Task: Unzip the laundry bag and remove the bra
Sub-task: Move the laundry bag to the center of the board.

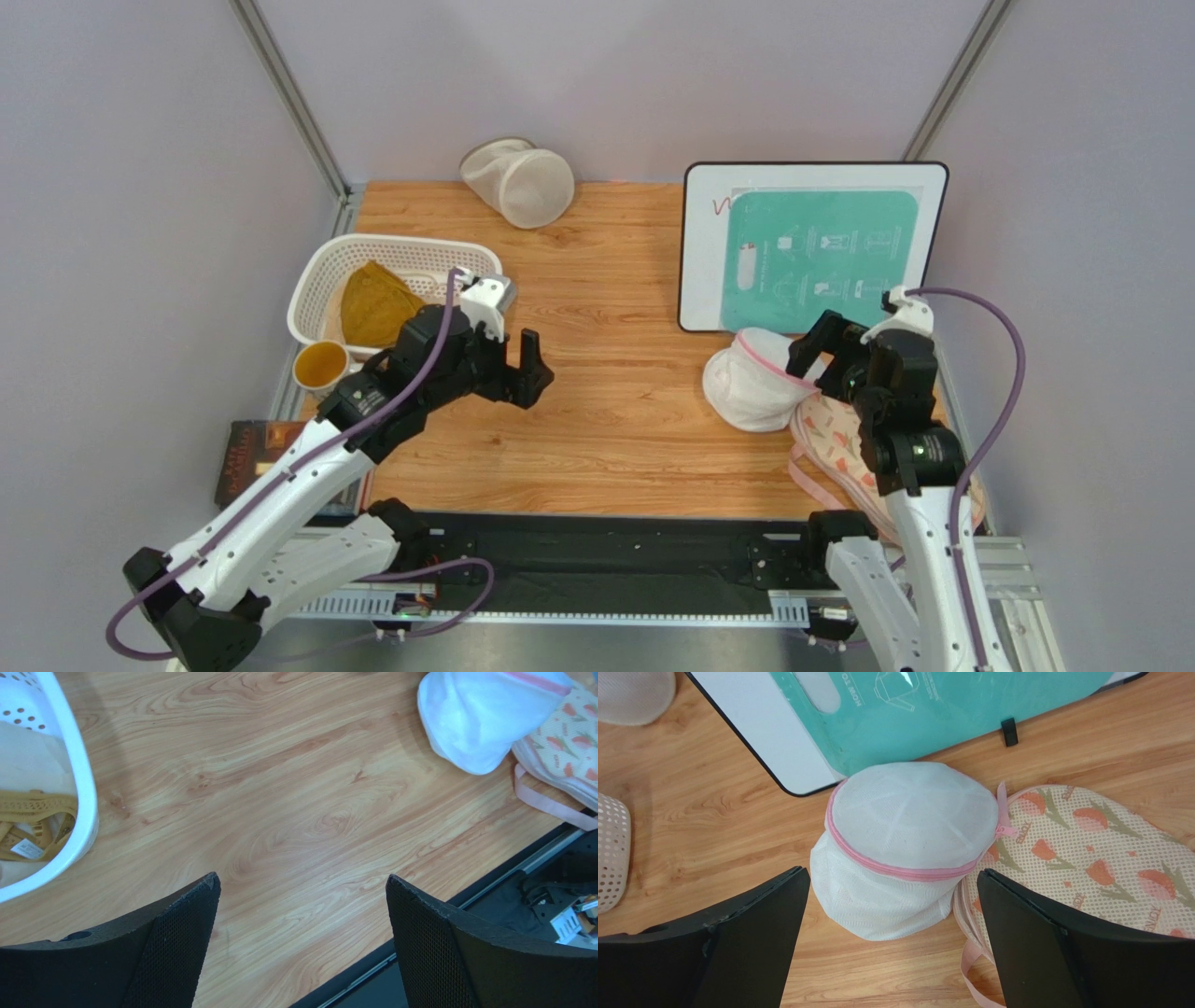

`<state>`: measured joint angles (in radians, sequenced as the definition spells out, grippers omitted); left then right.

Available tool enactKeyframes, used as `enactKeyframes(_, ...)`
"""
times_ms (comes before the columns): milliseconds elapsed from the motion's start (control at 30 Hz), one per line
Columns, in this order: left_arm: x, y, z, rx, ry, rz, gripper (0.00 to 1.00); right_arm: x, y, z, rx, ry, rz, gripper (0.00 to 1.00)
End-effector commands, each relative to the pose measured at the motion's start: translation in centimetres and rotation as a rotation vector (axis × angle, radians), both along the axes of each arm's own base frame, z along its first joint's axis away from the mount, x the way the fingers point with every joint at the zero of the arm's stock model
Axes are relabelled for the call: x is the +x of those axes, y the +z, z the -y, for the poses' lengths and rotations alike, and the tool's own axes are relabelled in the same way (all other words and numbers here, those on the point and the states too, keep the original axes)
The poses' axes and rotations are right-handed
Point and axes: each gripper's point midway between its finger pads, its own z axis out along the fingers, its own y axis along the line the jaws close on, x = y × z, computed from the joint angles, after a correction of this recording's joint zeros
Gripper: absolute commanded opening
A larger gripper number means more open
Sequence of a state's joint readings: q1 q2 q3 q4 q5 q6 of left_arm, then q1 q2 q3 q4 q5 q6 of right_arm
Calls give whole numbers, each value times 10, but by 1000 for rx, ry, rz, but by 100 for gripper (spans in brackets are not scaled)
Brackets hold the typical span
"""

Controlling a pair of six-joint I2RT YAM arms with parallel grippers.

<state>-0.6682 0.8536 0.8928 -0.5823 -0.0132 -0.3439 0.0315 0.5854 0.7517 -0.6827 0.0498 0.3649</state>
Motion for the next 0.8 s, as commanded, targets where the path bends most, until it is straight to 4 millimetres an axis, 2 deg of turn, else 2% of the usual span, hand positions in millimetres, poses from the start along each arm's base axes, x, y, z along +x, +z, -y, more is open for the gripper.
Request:
enactKeyframes(0,-1,32,19,-92,-55,18,95,26,-8,-13,10,74,-53,98)
enactKeyframes(33,0,35,17,-62,-68,27,98,31,-8,-16,4,90,-60,97)
enactKeyframes(100,-6,28,11,-1,-85,-7,99,39,-16,-19,-13,107,-100,97)
enactKeyframes(133,-7,32,11,11,-113,0,100,43,-12,-25,-23,128,-97,97)
enactKeyframes(200,-11,29,6,24,-132,-31,100,49,-21,-25,-62,133,-137,97)
enactKeyframes(233,-15,28,8,17,-168,-45,100,52,-22,-32,-67,155,-143,97)
enactKeyframes(433,-9,15,-8,3,-128,-59,100,64,-46,-49,-179,195,-222,97)
enactKeyframes(533,-7,10,-11,-8,-118,-44,100,70,-54,-46,-214,177,-239,97)
enactKeyframes(633,-8,1,-13,-10,-118,-50,100,76,-62,-53,-227,207,-250,96)
enactKeyframes(733,-7,-8,-14,-15,-115,-61,100,82,-72,-47,-296,182,-284,95)
enactKeyframes(767,-7,-10,-15,-15,-112,-63,100,83,-81,-48,-304,189,-313,93)
